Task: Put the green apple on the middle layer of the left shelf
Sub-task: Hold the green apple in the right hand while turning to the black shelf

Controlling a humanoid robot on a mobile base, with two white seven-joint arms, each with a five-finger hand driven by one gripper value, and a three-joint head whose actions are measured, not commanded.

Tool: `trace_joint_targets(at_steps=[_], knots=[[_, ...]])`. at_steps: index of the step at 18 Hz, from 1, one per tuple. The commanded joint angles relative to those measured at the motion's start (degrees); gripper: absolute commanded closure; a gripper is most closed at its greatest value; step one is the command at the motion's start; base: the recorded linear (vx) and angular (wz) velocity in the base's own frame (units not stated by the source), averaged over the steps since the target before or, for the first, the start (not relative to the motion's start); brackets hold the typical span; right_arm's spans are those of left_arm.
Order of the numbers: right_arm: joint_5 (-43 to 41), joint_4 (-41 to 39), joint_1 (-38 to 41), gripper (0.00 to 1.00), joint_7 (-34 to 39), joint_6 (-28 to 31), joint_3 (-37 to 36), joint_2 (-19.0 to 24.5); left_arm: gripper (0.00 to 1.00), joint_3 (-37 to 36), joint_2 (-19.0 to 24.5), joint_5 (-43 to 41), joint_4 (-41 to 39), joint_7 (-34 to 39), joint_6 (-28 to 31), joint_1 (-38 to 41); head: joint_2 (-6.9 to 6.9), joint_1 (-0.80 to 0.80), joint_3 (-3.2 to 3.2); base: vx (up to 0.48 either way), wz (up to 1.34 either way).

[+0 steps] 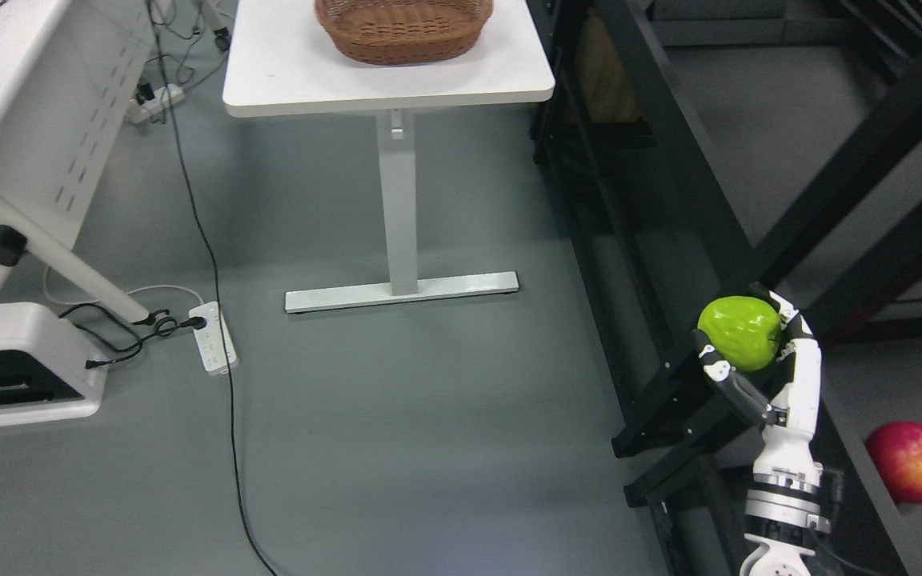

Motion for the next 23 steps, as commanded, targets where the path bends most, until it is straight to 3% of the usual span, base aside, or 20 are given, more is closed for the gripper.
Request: trace_joint_targets(at_steps=[1, 23], knots=[[0.0, 0.14, -0.51, 1.0, 0.04, 0.22, 0.15, -0.96, 0.0, 0.0, 1.0, 0.0, 0.0, -0.02, -0.03, 0.0, 0.0, 0.0, 0.0, -0.096, -0.64], [0.0, 0.14, -0.95, 1.0, 0.3, 0.75, 0.58, -1.28, 0.0, 0.0, 1.0, 0.0, 0.0, -0.02, -0.03, 0.0, 0.0, 0.0, 0.0, 0.024, -0.82]])
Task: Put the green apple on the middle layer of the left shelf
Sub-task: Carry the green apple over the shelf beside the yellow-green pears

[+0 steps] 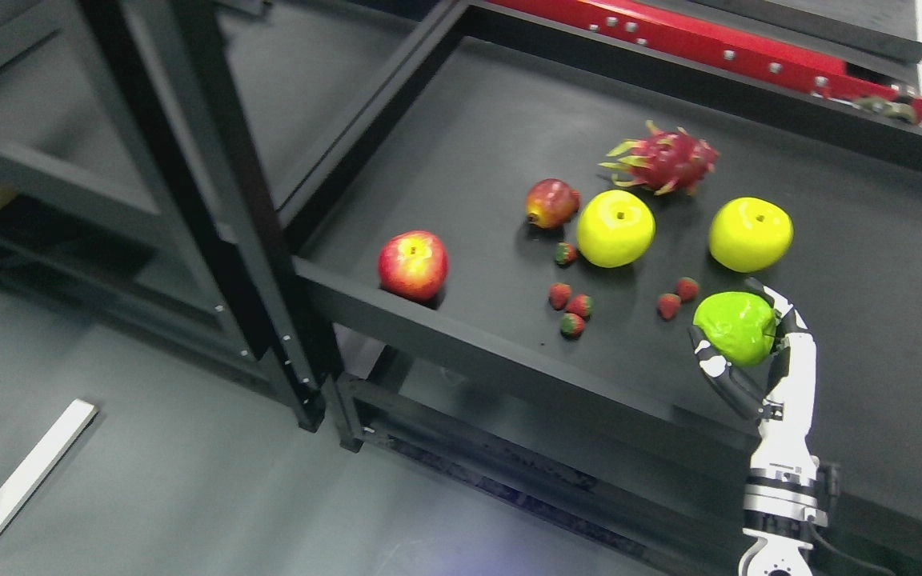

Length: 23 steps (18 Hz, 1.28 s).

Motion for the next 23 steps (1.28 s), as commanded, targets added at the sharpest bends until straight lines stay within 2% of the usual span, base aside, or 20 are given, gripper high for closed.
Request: trace_joint_targets(at_steps=[1, 7, 21, 23], knots=[[0.0, 0.03, -0.25, 1.0, 0.08, -0.03, 0.63, -1.23, 0.0, 0.0, 1.0, 0.0, 0.0, -0.02, -0.03, 0.0, 0.0, 0.0, 0.0, 0.108, -0.59], [0.0, -0.05, -1.13, 1.0, -0.09, 0.59, 1.07, -1.0, 0.0, 0.0, 1.0, 0.0, 0.0, -0.02, -0.03, 0.0, -0.01, 0.0, 0.0, 0.131, -0.46], [0.52, 1.7, -3.59, 1.0, -0.01, 2.17, 0.28, -1.14, 0.0, 0.0, 1.0, 0.0, 0.0, -0.02, -0.03, 0.0, -0.02, 0.0, 0.0, 0.191, -0.16], [0.52, 2.05, -3.68, 1.0, 0.34, 4.53, 0.37, -1.14, 0.0, 0.0, 1.0, 0.0, 0.0, -0.02, -0.03, 0.0, -0.02, 0.0, 0.0, 0.126, -0.04]])
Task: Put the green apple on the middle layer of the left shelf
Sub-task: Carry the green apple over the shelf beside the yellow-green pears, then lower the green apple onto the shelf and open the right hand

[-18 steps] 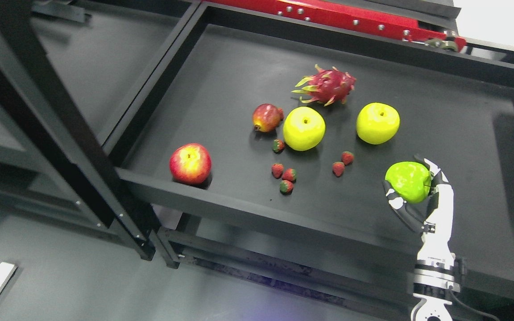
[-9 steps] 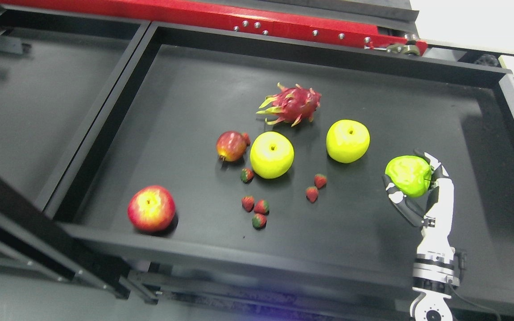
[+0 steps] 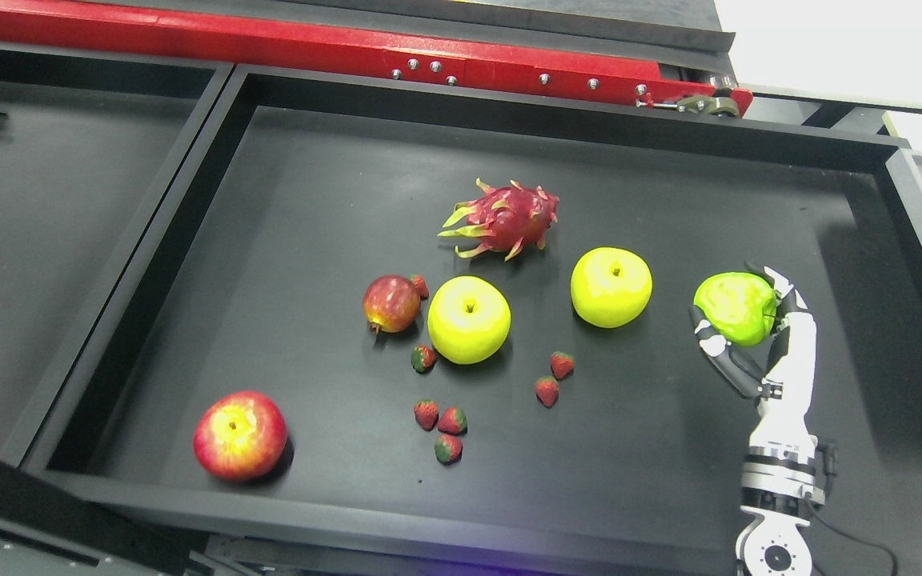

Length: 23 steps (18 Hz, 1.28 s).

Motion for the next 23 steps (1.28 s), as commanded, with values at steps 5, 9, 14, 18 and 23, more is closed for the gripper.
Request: trace_joint_targets(at_steps=[5, 9, 14, 18, 23], knots=[[0.11, 6.43, -4.88, 1.0, 7.55, 11.08, -0.05, -1.14, 0.0, 0.0, 1.0, 0.0, 0.0, -0.02, -0.03, 0.0, 0.0, 0.0, 0.0, 0.067, -0.03], [0.03, 9.25, -7.44, 0.0, 9.41, 16.97, 0.39, -1.15, 0.0, 0.0, 1.0, 0.0, 0.0, -0.02, -0.03, 0.0, 0.0, 0.0, 0.0, -0.019, 0.01], [-0.5, 9.26, -6.39, 0.0, 9.94, 16.47, 1.7, -1.23, 0.0, 0.0, 1.0, 0.0, 0.0, -0.02, -0.03, 0.0, 0.0, 0.0, 0.0, -0.006, 0.0], [-0.85, 8.91, -4.47, 0.0, 10.56, 12.95, 2.14, -1.0, 0.0, 0.0, 1.0, 0.0, 0.0, -0.02, -0.03, 0.0, 0.0, 0.0, 0.0, 0.0, 0.0], [-11.03, 3.38, 0.63, 0.0, 9.85, 12.07, 6.18, -1.0, 0.0, 0.0, 1.0, 0.0, 0.0, -0.02, -0.03, 0.0, 0.0, 0.0, 0.0, 0.0, 0.0]])
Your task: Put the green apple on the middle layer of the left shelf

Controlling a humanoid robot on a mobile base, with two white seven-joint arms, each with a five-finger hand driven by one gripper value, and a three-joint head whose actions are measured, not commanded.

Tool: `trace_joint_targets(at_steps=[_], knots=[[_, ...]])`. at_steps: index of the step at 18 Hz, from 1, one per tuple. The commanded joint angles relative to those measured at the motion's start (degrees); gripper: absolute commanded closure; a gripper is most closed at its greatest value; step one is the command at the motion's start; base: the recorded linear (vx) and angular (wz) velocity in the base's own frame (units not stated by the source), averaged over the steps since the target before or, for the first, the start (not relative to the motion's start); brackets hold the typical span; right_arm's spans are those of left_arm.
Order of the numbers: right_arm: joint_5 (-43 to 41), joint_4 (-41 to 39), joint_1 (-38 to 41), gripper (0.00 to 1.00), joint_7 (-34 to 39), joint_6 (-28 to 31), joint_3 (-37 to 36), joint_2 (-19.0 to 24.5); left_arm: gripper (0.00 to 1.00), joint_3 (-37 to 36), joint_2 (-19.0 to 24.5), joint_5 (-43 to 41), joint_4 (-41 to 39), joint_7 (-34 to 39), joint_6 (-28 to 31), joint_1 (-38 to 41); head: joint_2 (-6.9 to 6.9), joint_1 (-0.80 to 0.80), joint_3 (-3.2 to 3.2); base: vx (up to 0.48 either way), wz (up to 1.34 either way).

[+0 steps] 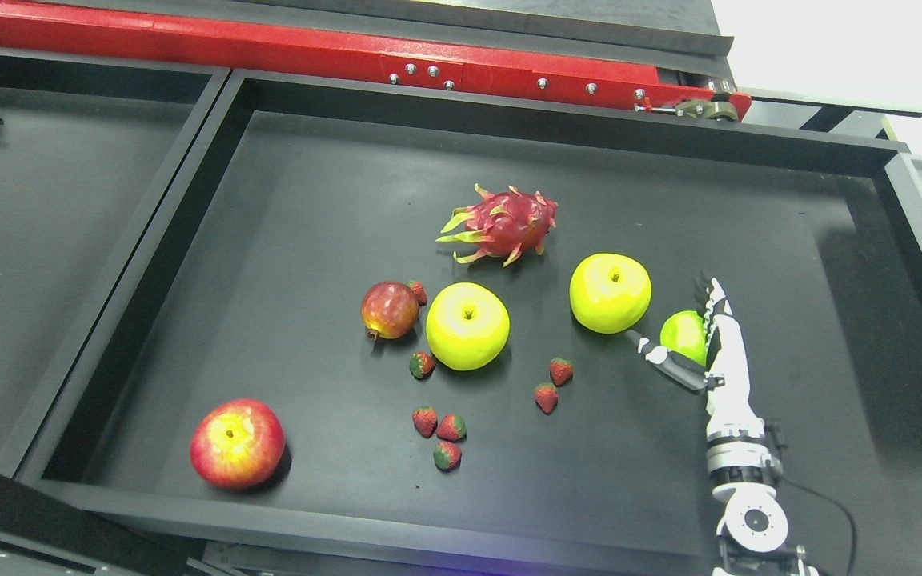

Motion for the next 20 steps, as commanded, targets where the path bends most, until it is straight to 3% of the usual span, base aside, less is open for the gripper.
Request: trace_joint_targets(at_steps=[1, 5, 20], knots=[[-8.72, -4.26, 5.25, 0.0, -0.4, -0.63, 4.38, -1.0, 0.0, 0.0, 1.0, 0.0, 0.0, -0.02, -0.03, 0.0, 0.0, 0.0, 0.0, 0.0, 0.0], [-9.26, -6.47, 8.52, 0.0, -0.49, -2.83, 4.91, -1.0, 0.0, 0.0, 1.0, 0.0, 0.0, -0.02, -0.03, 0.0, 0.0, 0.0, 0.0, 0.0, 0.0], [-9.18, -6.29, 7.99, 0.0, -0.49, -2.74, 4.82, -1.0, 0.0, 0.0, 1.0, 0.0, 0.0, -0.02, -0.03, 0.0, 0.0, 0.0, 0.0, 0.0, 0.0]])
